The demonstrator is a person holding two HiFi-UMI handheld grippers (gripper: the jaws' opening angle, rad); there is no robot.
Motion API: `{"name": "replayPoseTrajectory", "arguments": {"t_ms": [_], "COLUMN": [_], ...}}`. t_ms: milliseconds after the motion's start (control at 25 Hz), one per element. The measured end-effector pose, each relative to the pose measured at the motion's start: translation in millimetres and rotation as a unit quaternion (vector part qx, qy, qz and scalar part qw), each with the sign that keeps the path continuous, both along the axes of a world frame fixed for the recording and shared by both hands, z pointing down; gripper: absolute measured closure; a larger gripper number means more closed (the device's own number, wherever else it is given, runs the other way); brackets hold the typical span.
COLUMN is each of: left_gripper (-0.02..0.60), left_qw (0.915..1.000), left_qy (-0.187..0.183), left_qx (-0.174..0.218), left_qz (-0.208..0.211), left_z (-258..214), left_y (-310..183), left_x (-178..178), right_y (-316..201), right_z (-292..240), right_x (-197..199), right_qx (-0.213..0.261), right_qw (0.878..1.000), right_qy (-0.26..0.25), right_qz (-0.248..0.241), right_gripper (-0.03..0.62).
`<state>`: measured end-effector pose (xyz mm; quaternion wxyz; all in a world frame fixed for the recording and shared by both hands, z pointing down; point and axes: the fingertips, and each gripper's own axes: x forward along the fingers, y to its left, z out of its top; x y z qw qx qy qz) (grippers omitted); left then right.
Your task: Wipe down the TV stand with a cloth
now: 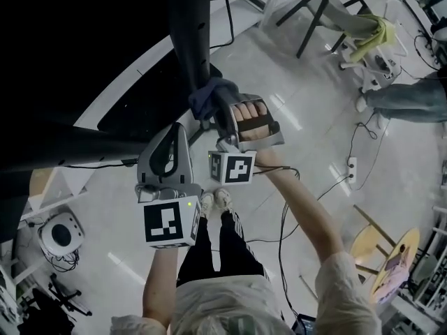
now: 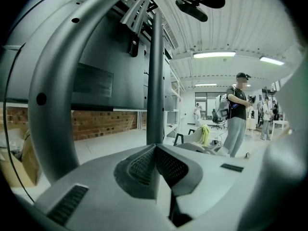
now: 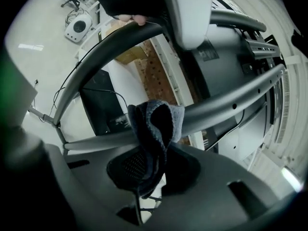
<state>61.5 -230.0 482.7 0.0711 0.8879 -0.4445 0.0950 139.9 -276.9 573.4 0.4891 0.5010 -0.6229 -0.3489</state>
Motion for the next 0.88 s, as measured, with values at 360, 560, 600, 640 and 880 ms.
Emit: {"name": "replayPoseTrajectory", "arguments": {"t_ms": [360,560,600,640,880], "left_gripper": [0.566,0.566,0.566,0.566,0.566], "left_qw": [0.9998,0.9991,0.9989,0.9986,0.9975], "left_qy": [-0.003,-0.005,-0.005,-0.006,-0.006], "left_qx": [-0.013,-0.024,-0.028,-0.032,-0.044], "left_qz": [-0.015,-0.034,-0.038,-0.042,-0.055], "left_z": [39,58,62,66,81], "left_y": [-5,-3,-2,1,8], "left_x": [-1,-13,-16,-18,-32], "right_y": [4,6,7,8,11], "right_z": [89,136,143,151,191], "right_x": [-7,-22,-28,-32,-38], "right_qx": [-0.060,-0.103,-0.110,-0.117,-0.155], "right_qw": [0.997,0.993,0.992,0.991,0.985], "right_qy": [0.037,0.043,0.040,0.037,0.050], "right_qz": [-0.017,-0.035,-0.042,-0.047,-0.049], "right_gripper": [0.537,0.537,0.537,0.537,0.537]}}
